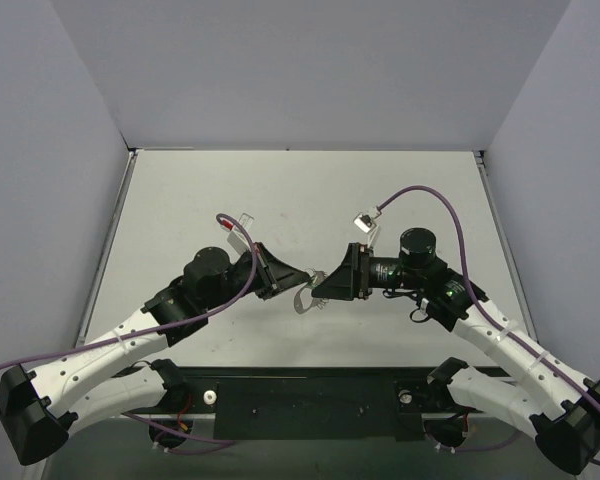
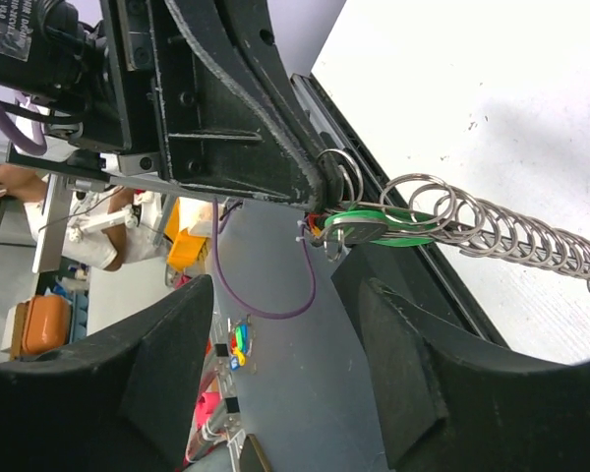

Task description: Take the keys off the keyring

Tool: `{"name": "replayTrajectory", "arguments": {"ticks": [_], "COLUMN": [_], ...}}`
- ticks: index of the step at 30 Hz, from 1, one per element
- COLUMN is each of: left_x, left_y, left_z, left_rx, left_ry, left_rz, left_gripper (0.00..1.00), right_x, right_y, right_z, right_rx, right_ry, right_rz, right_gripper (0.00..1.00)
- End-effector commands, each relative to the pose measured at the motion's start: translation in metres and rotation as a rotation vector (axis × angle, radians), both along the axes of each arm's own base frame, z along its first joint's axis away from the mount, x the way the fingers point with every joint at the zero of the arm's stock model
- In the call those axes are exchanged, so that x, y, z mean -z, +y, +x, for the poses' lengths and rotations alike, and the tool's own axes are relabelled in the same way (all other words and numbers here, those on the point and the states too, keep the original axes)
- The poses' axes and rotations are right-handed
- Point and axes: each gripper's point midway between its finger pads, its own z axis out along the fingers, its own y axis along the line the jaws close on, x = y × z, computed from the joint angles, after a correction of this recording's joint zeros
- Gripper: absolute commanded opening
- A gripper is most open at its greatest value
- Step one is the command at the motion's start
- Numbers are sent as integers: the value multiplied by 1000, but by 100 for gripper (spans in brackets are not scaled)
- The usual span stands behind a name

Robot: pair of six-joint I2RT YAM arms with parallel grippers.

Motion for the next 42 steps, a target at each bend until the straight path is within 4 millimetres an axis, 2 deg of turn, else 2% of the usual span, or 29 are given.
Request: {"name": "replayTrajectory", "arguments": {"ticks": [1,6,9,13,16,21,25,33,42], "left_x": [-32,-36,-38,-39,-38,-40,-40,-41,-39], "left_y": [0,4,8,13,12,13,12,13,10], "left_z": [0,3,8,14,14,21,22,21,20], "left_rx": [-5,-34,-83,-144,-168,-228,-248,-257,-243], "left_ry": [-78,-84,-80,-75,-61,-32,-17,-9,-6], "left_rz": [-93,-103,-109,-123,-142,-179,-188,-199,-198], "left_gripper": [0,0,0,0,0,0,0,0,0], "right_x": [-34,-48,-52,-32,-33,-22,-24,-33,-28], "right_y": [-2,-9,-16,-41,-44,-23,-11,-11,-4], "right_z": [0,18,31,45,42,34,40,51,54], "right_rx": [14,170,311,550,641,652,667,710,700], "right_ry": [-89,-39,46,107,63,12,-11,-50,-51], "right_rz": [50,67,97,13,10,-26,8,-1,-9], "right_gripper": [57,57,54,47,43,36,32,29,25]}}
